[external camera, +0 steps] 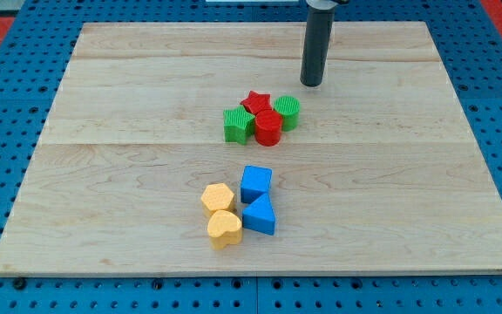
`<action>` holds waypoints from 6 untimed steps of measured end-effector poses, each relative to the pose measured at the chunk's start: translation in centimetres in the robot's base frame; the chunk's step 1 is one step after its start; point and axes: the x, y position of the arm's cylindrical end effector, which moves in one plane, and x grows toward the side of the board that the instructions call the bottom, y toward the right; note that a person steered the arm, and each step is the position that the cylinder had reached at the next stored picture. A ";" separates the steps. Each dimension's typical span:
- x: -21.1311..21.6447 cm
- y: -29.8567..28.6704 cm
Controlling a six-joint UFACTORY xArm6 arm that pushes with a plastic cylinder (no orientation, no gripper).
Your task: Place your arm in between the blue cube and the yellow hexagon
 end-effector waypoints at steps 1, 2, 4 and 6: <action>0.0 0.2; 0.0 0.3; -1.0 0.8; -2.5 2.1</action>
